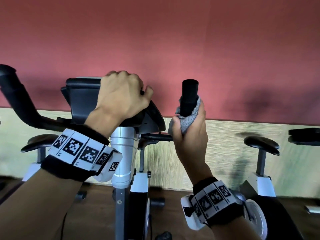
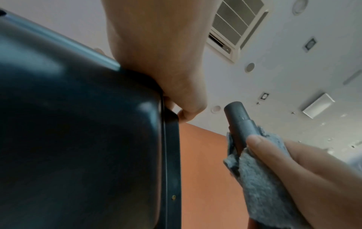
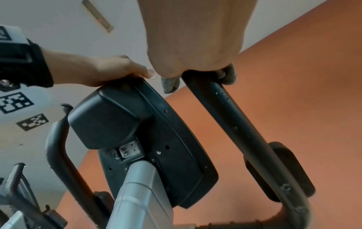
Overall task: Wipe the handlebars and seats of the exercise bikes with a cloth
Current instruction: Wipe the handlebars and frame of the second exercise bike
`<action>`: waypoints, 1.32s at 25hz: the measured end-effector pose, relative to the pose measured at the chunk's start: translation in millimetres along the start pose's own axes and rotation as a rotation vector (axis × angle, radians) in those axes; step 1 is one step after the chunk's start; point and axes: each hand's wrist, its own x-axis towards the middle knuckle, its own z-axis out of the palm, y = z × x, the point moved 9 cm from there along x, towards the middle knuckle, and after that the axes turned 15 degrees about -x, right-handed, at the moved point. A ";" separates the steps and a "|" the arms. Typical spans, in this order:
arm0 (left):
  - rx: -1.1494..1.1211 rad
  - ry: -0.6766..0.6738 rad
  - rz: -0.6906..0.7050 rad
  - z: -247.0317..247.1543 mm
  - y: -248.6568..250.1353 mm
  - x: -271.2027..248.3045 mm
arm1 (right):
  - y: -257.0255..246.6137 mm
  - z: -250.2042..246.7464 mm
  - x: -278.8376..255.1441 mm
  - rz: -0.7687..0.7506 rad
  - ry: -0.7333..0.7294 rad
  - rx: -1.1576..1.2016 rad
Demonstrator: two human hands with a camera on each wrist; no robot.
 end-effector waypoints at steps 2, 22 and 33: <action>0.005 0.007 0.023 -0.2 0.6 0.9 | -10.8 -5.7 10.3 -0.019 0.099 -0.025; -0.057 -0.181 0.117 -6.2 5.0 -4.5 | -47.3 -23.9 26.1 -0.016 0.311 -0.196; -0.032 -0.076 0.039 -11.2 13.9 -5.7 | -45.8 -22.8 25.3 -0.027 0.312 -0.186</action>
